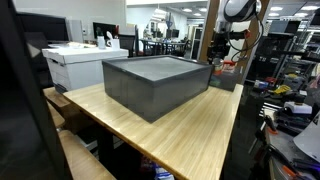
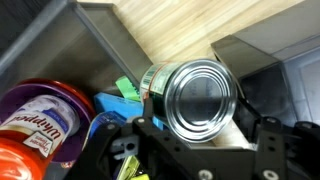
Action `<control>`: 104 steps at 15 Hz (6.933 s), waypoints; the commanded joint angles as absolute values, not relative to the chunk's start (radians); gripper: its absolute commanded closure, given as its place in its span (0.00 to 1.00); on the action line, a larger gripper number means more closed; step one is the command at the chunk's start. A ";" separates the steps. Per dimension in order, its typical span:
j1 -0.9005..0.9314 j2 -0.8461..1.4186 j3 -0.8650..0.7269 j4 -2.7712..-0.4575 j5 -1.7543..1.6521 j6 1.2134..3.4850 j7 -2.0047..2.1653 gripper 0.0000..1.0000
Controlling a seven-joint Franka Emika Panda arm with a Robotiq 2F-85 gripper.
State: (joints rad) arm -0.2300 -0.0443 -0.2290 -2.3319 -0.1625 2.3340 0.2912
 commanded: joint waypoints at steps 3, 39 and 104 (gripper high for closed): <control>-0.249 -0.202 -0.216 -2.456 -0.236 2.344 0.382 0.46; -0.245 -0.222 0.018 -1.842 -0.324 1.649 0.520 0.46; -0.062 0.241 -0.100 -1.691 -0.473 1.980 0.023 0.00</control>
State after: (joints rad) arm -0.0633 0.2364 -0.1008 -1.6899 -0.4754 1.9497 0.0465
